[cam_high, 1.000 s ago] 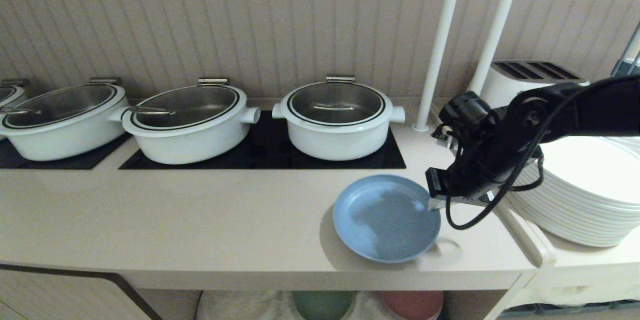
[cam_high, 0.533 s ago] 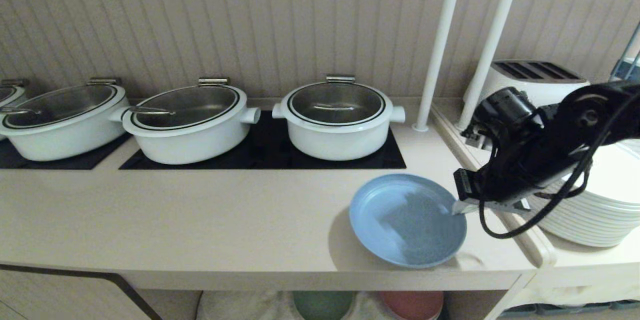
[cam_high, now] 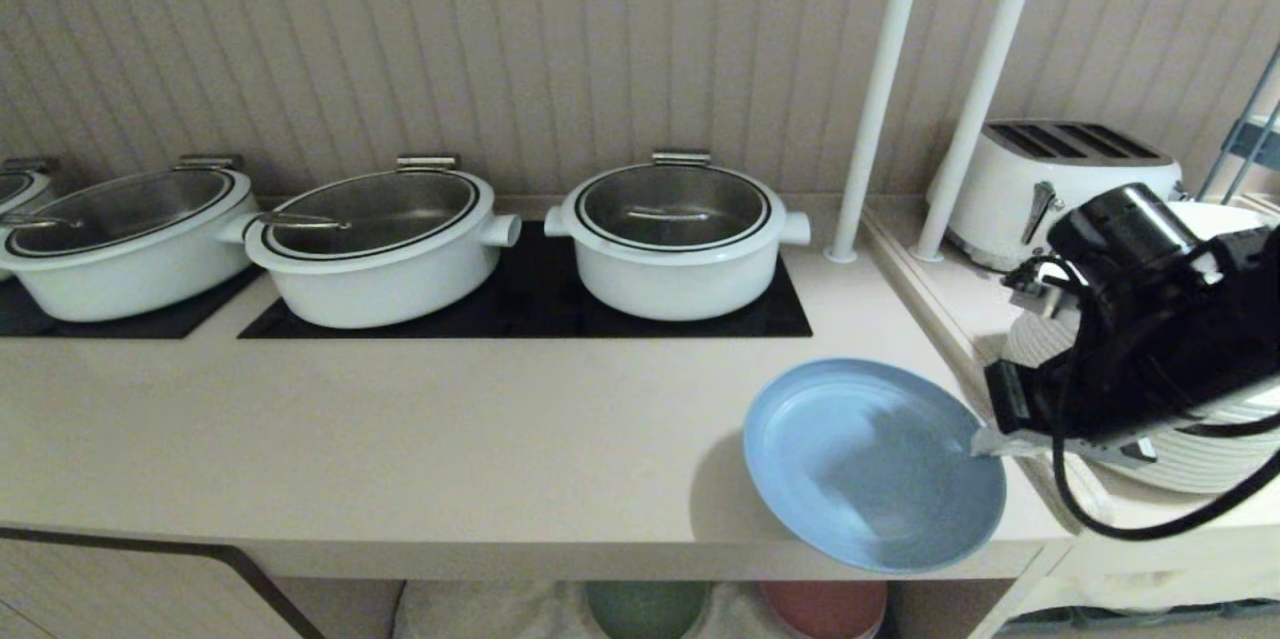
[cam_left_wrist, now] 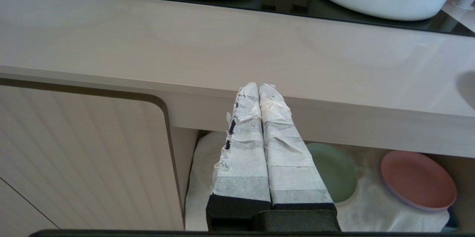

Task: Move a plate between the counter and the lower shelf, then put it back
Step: Pick up the plate, then put the plate in the cupboard

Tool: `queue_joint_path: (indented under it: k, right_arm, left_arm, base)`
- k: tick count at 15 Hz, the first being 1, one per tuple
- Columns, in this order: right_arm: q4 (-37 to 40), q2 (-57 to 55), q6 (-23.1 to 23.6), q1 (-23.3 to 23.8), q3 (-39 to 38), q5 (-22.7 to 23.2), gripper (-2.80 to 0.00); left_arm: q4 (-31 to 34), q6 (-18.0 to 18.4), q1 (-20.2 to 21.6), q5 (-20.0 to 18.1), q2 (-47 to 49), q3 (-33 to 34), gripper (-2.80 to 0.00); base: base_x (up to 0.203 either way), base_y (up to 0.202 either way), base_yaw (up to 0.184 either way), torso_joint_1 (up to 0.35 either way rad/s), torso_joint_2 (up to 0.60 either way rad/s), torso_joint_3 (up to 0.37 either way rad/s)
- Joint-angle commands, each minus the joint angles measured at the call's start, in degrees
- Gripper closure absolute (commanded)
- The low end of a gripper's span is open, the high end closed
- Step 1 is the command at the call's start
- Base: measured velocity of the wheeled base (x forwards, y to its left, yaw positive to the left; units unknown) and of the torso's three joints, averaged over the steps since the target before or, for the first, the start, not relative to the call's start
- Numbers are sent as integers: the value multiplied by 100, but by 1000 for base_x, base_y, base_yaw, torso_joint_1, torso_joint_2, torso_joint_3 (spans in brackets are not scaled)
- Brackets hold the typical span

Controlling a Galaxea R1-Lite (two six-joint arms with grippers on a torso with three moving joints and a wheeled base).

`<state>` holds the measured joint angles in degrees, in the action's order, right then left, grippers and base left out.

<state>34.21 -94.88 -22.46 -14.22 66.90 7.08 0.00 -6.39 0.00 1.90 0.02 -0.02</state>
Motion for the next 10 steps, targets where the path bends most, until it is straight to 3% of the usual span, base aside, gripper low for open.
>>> queue_joint_path:
  k: [1,10]
  right_arm:
    - [16,392,-7,40,-203,-3,0]
    - [-226,1724,-2,75,-1567,-5,0]
  left_arm:
    - [0,-4,0,3,-2,-5,0]
    - [0,-3,0,3,-2,-1,0]
  base:
    - [0,0,0,0,0,0]
    - [0,0,0,0,0,0]
